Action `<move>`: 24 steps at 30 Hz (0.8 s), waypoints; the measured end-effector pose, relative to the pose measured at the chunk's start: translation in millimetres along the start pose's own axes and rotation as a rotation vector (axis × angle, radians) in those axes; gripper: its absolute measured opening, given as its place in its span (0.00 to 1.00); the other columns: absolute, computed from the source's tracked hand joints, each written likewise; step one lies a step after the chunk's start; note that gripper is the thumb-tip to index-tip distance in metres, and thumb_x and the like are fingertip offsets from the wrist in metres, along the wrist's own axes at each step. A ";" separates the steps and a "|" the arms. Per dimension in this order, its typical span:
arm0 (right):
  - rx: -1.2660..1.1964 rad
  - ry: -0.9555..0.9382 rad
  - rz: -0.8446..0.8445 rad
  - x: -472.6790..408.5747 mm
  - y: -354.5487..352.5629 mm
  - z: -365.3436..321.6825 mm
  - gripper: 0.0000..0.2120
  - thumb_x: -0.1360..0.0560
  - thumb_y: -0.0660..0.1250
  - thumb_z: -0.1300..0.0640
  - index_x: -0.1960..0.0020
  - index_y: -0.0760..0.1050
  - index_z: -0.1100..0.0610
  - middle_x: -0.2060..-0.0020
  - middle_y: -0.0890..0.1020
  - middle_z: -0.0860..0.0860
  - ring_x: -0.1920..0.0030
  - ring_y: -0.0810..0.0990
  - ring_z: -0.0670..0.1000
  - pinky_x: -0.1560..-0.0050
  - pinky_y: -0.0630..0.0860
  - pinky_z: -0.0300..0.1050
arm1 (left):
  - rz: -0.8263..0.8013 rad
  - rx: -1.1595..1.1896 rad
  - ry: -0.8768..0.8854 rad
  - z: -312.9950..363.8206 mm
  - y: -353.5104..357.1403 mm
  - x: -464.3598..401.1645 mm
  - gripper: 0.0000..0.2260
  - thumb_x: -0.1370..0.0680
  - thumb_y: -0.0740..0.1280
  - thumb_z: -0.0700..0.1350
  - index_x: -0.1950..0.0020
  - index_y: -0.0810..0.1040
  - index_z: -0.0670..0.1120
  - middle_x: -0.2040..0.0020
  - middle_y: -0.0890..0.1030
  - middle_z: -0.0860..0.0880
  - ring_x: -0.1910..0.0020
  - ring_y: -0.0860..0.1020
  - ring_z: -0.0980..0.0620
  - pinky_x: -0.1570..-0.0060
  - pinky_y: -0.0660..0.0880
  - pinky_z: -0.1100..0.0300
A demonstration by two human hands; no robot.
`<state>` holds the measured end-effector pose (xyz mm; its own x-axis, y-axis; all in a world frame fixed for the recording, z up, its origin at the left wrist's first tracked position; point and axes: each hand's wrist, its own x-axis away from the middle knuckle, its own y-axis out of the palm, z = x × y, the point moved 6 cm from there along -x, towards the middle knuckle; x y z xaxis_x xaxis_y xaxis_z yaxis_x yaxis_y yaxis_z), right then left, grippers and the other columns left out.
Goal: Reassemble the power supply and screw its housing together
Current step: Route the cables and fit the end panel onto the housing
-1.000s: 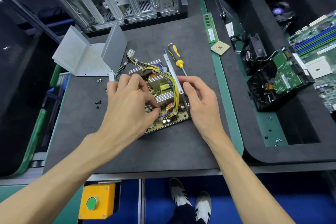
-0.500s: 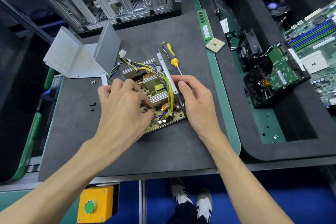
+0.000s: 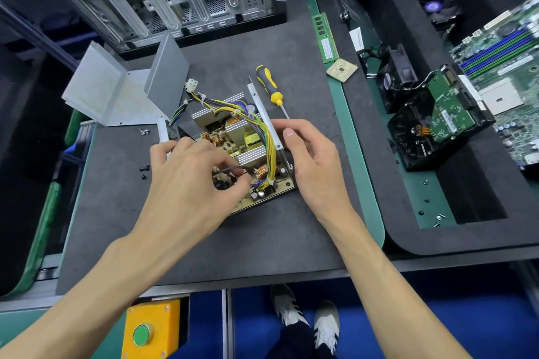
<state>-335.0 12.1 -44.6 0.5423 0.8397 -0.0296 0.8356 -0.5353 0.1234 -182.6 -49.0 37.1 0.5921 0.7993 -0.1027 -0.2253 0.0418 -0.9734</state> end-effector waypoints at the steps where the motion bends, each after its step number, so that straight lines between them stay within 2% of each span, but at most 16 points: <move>1: -0.003 0.001 0.001 0.0 -0.1 0.0 0.13 0.16 0.59 0.59 0.40 0.81 0.55 0.47 0.86 0.48 0.47 0.85 0.49 0.48 0.82 0.48 | 0.003 0.026 -0.007 0.0 -0.8 -0.6 0.10 0.29 0.66 0.60 0.63 0.81 0.56 0.61 0.79 0.58 0.54 0.72 0.54 0.42 0.54 0.60; 3: -0.008 0.003 0.004 0.1 0.0 0.0 0.13 0.16 0.59 0.59 0.40 0.81 0.56 0.47 0.86 0.48 0.47 0.85 0.50 0.48 0.83 0.51 | 0.028 0.098 -0.024 -0.7 -3.6 0.2 0.11 0.28 0.67 0.61 0.63 0.81 0.56 0.63 0.79 0.59 0.54 0.72 0.58 0.42 0.55 0.60; 6: -0.012 0.007 0.004 0.5 0.3 -0.3 0.13 0.16 0.59 0.59 0.40 0.81 0.56 0.47 0.86 0.49 0.47 0.85 0.50 0.46 0.82 0.54 | 0.087 0.189 -0.042 -2.9 -10.5 2.4 0.07 0.27 0.69 0.58 0.63 0.81 0.58 0.65 0.77 0.62 0.48 0.67 0.70 0.42 0.56 0.58; 7: -0.011 0.007 0.004 0.6 0.2 -0.5 0.13 0.16 0.58 0.59 0.40 0.81 0.56 0.47 0.86 0.49 0.47 0.85 0.50 0.46 0.82 0.54 | 0.087 0.184 -0.041 -3.8 -12.1 1.8 0.06 0.27 0.71 0.56 0.64 0.81 0.58 0.65 0.76 0.63 0.48 0.67 0.71 0.43 0.56 0.58; 10: -0.001 0.010 0.005 0.9 0.1 -1.0 0.13 0.16 0.59 0.60 0.40 0.81 0.56 0.47 0.86 0.48 0.47 0.85 0.50 0.46 0.82 0.55 | 0.028 0.057 0.007 -4.3 -12.3 -1.9 0.08 0.27 0.76 0.51 0.65 0.81 0.58 0.64 0.78 0.61 0.53 0.70 0.58 0.47 0.53 0.60; 12: 0.000 0.013 0.007 1.0 -0.4 -1.1 0.13 0.16 0.59 0.60 0.40 0.81 0.55 0.47 0.86 0.48 0.47 0.84 0.50 0.46 0.82 0.56 | -0.008 0.002 0.037 -3.2 -10.3 -4.4 0.08 0.28 0.77 0.48 0.64 0.82 0.56 0.63 0.79 0.60 0.53 0.70 0.54 0.47 0.51 0.60; 16: -0.004 0.013 0.005 1.4 0.0 -1.1 0.13 0.16 0.59 0.60 0.40 0.81 0.56 0.47 0.86 0.48 0.47 0.84 0.50 0.46 0.81 0.55 | -0.067 -0.059 0.068 -1.0 -1.9 -6.4 0.08 0.28 0.77 0.47 0.65 0.82 0.55 0.64 0.78 0.59 0.54 0.70 0.53 0.48 0.51 0.59; 24: -0.022 -0.001 0.004 -0.5 0.3 0.5 0.13 0.16 0.58 0.61 0.40 0.81 0.57 0.46 0.86 0.49 0.45 0.84 0.50 0.44 0.81 0.50 | -0.059 0.003 0.054 -2.2 1.8 -8.9 0.08 0.29 0.78 0.46 0.65 0.83 0.54 0.63 0.79 0.59 0.54 0.70 0.53 0.50 0.51 0.59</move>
<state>-335.0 11.5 -45.0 0.5456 0.8375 -0.0297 0.8314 -0.5365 0.1449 -186.5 -57.4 35.8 0.6454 0.7618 -0.0558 -0.1907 0.0900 -0.9775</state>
